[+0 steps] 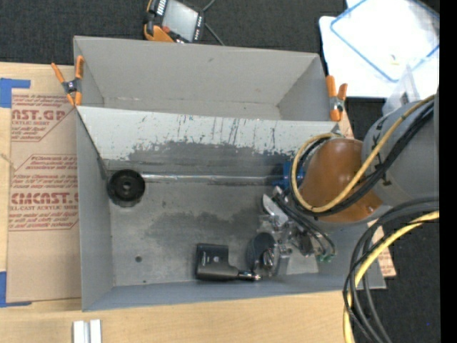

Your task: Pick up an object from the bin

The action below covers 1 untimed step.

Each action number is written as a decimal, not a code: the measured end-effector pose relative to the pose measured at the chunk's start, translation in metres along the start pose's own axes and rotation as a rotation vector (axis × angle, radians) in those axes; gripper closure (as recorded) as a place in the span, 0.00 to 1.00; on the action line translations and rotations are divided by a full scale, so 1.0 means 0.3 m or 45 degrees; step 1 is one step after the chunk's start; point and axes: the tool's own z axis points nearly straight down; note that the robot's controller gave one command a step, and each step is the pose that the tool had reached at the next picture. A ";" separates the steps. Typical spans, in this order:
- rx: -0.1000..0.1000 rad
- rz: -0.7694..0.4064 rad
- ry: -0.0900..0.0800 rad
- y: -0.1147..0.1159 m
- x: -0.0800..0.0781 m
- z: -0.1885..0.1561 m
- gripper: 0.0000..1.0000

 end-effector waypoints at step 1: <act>-0.002 0.000 0.007 0.002 0.005 -0.042 1.00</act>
Offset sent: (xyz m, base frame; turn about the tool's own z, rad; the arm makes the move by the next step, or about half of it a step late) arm -0.0015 0.0007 0.0188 -0.0003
